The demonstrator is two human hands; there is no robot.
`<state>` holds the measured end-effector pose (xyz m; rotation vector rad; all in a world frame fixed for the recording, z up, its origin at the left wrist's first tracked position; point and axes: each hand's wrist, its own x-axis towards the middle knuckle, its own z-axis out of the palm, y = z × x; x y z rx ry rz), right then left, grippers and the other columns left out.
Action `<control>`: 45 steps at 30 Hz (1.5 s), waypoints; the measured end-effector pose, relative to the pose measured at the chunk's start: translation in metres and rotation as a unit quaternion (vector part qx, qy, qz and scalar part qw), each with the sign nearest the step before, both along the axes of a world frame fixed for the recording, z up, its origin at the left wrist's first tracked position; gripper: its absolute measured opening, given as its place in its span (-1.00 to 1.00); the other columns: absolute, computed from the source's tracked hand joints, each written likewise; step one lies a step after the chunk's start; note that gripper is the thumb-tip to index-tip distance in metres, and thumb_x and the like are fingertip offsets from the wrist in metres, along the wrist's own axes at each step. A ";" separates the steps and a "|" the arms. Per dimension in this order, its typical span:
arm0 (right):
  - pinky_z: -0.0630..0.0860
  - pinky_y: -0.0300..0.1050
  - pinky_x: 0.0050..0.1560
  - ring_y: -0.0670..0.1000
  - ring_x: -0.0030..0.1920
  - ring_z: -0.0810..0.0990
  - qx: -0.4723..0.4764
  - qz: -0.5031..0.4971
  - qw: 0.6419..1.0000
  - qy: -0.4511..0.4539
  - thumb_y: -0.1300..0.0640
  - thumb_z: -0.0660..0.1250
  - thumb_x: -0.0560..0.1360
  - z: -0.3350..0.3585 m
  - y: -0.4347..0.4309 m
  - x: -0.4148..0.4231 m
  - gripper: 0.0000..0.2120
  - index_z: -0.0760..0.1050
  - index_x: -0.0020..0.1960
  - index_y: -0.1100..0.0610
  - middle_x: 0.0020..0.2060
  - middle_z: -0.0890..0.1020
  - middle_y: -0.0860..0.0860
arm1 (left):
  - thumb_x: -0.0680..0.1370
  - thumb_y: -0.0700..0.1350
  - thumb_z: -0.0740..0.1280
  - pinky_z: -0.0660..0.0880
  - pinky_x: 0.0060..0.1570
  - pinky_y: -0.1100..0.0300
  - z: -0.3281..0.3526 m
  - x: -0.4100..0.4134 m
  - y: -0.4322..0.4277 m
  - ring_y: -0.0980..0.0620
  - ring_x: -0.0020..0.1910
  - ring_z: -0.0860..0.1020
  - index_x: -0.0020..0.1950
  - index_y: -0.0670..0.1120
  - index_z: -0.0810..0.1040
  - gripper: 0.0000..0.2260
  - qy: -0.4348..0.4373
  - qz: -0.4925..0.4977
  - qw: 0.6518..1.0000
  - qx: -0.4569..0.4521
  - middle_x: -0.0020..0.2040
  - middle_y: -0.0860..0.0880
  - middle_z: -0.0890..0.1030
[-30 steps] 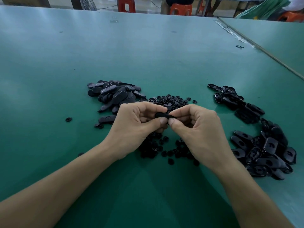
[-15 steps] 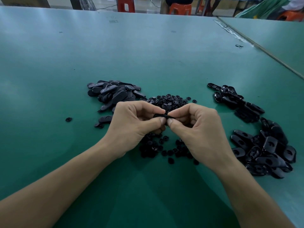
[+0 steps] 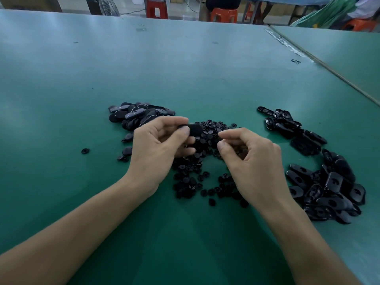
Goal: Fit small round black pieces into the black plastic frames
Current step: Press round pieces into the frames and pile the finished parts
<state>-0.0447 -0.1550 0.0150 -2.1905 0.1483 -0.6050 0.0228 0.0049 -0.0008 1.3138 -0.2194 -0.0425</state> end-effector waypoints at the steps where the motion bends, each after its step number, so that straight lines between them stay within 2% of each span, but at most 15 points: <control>1: 0.41 -0.53 -0.17 -0.28 -0.18 0.60 -0.012 -0.004 1.000 0.008 0.16 0.42 0.54 -0.001 -0.001 0.001 -0.90 0.67 0.04 0.03 -0.25 0.65 -0.25 | 0.59 -0.35 0.35 0.63 -0.24 0.22 0.000 0.003 0.001 0.05 -0.21 0.67 0.07 -0.16 0.62 -0.86 0.017 0.017 1.000 -0.015 -0.15 -0.10 0.68; 5: 0.44 -0.47 -0.15 -0.24 -0.21 0.59 -0.057 -0.021 0.998 0.017 0.16 0.40 0.55 -0.004 -0.004 0.001 -0.89 0.67 0.04 0.03 -0.20 0.66 -0.21 | 0.64 -0.36 0.26 0.63 -0.18 0.21 0.003 0.014 0.005 0.12 -0.21 0.63 0.18 -0.13 0.51 -0.81 0.086 0.071 0.989 -0.097 -0.05 -0.08 0.60; 8: 0.48 -0.34 -0.05 -0.16 -0.10 0.60 -0.070 -0.043 0.996 0.017 0.15 0.39 0.56 -0.003 -0.007 0.001 -0.89 0.66 0.04 0.01 -0.15 0.65 -0.17 | 0.64 -0.34 0.27 0.63 -0.12 0.22 0.005 0.020 0.008 0.12 -0.18 0.62 0.29 -0.17 0.46 -0.76 0.114 0.092 0.979 -0.142 -0.02 -0.07 0.53; 10: 0.43 -0.39 -0.05 -0.13 -0.07 0.60 -0.072 -0.058 0.995 0.021 0.14 0.38 0.56 -0.002 -0.011 0.001 -0.89 0.66 0.04 0.00 -0.13 0.65 -0.15 | 0.62 -0.36 0.30 0.62 -0.05 0.23 0.004 0.020 0.008 0.10 -0.07 0.63 0.35 -0.15 0.43 -0.67 0.107 0.098 0.979 -0.141 0.06 -0.08 0.54; 14: 0.52 -0.10 0.12 -0.01 0.08 0.58 -0.079 -0.083 0.992 0.053 0.13 0.33 0.59 0.001 -0.018 0.003 -0.85 0.64 0.10 0.03 -0.02 0.65 -0.08 | 0.58 -0.40 0.32 0.60 0.05 0.25 0.001 0.017 0.007 0.14 0.14 0.63 0.58 -0.15 0.21 -0.39 0.086 0.085 0.988 -0.095 0.24 0.03 0.49; 16: 0.43 -0.11 0.22 0.04 0.19 0.52 -0.104 -0.101 0.986 0.087 0.14 0.29 0.60 0.003 -0.025 0.005 -0.80 0.62 0.18 0.05 0.11 0.62 -0.01 | 0.57 -0.39 0.36 0.59 0.12 0.21 -0.001 0.017 0.007 0.19 0.19 0.62 0.61 -0.11 0.15 -0.32 0.063 0.085 0.993 -0.054 0.32 0.12 0.42; 18: 0.31 -0.12 0.24 0.09 0.28 0.43 -0.150 -0.123 0.971 0.139 0.14 0.25 0.62 0.004 -0.033 0.008 -0.72 0.55 0.30 0.06 0.26 0.54 0.04 | 0.56 -0.37 0.38 0.56 0.22 0.13 -0.002 0.016 0.007 0.20 0.22 0.60 0.60 -0.05 0.19 -0.31 0.034 0.084 0.996 -0.022 0.33 0.21 0.40; 21: 0.22 0.08 0.37 0.13 0.43 0.23 -0.201 -0.169 0.938 0.225 0.19 0.20 0.60 0.009 -0.045 0.015 -0.54 0.34 0.49 0.00 0.47 0.31 0.03 | 0.55 -0.35 0.40 0.54 0.26 0.04 -0.004 0.013 0.005 0.18 0.20 0.61 0.45 0.03 0.40 -0.47 -0.007 0.071 0.997 0.009 0.29 0.15 0.47; 24: 0.10 0.14 0.42 0.13 0.50 0.08 -0.222 -0.202 0.910 0.285 0.23 0.19 0.56 0.013 -0.056 0.024 -0.37 0.14 0.57 -0.06 0.57 0.12 0.03 | 0.54 -0.35 0.41 0.60 0.17 0.01 -0.002 0.010 0.005 0.14 0.02 0.64 0.17 -0.03 0.57 -0.70 -0.033 0.048 0.998 0.026 0.04 0.09 0.61; 28: 0.20 0.13 0.34 0.22 0.42 0.20 -0.249 -0.223 0.886 0.322 0.27 0.19 0.53 0.011 -0.068 0.032 -0.46 0.28 0.50 0.03 0.47 0.29 0.11 | 0.55 -0.36 0.39 0.64 -0.08 0.15 -0.002 0.007 0.005 0.08 -0.22 0.63 -0.03 -0.16 0.61 -0.89 -0.062 0.005 0.997 0.034 -0.19 0.02 0.65; 31: 0.39 0.14 0.24 0.28 0.25 0.41 -0.253 -0.226 0.908 0.247 0.36 0.22 0.50 0.005 -0.073 0.034 -0.50 0.45 0.41 0.10 0.29 0.48 0.20 | 0.56 -0.37 0.38 0.62 -0.21 0.21 -0.002 0.003 0.002 0.05 -0.29 0.60 -0.06 -0.19 0.60 -0.91 -0.076 -0.003 0.997 0.022 -0.27 0.00 0.62; 34: 0.50 0.09 0.14 0.26 0.13 0.52 -0.208 -0.223 0.934 0.187 0.42 0.23 0.51 0.001 -0.074 0.034 -0.54 0.53 0.37 0.16 0.23 0.49 0.24 | 0.57 -0.35 0.37 0.62 -0.24 0.19 -0.002 0.000 -0.001 0.04 -0.30 0.59 -0.05 -0.19 0.60 -0.92 -0.086 0.015 0.996 0.009 -0.27 -0.04 0.61; 39: 0.50 0.03 0.07 0.22 0.11 0.54 -0.200 -0.236 0.941 0.139 0.25 0.31 0.60 -0.001 -0.079 0.033 -0.76 0.60 0.25 0.19 0.19 0.51 0.19 | 0.62 -0.29 0.32 0.61 -0.35 0.19 0.002 0.004 -0.002 0.08 -0.34 0.58 -0.03 -0.15 0.56 -0.92 -0.092 0.071 0.993 0.007 -0.30 0.00 0.60; 42: 0.49 0.03 0.08 0.18 0.22 0.49 -0.199 -0.228 0.946 0.113 0.15 0.35 0.60 0.001 -0.079 0.031 -0.78 0.63 0.22 0.13 0.20 0.50 0.12 | 0.65 -0.25 0.29 0.60 -0.39 0.19 0.002 0.007 0.000 0.09 -0.37 0.58 -0.03 -0.13 0.54 -0.91 -0.080 0.079 0.994 0.010 -0.32 0.02 0.60; 45: 0.52 0.01 0.07 0.16 0.14 0.56 -0.192 -0.226 0.952 0.076 0.13 0.39 0.58 0.005 -0.076 0.029 -0.81 0.66 0.17 0.09 0.13 0.60 0.12 | 0.64 -0.23 0.30 0.59 -0.42 0.17 0.001 0.008 0.000 0.08 -0.41 0.56 -0.04 -0.14 0.55 -0.91 -0.067 0.067 0.995 0.025 -0.34 0.00 0.60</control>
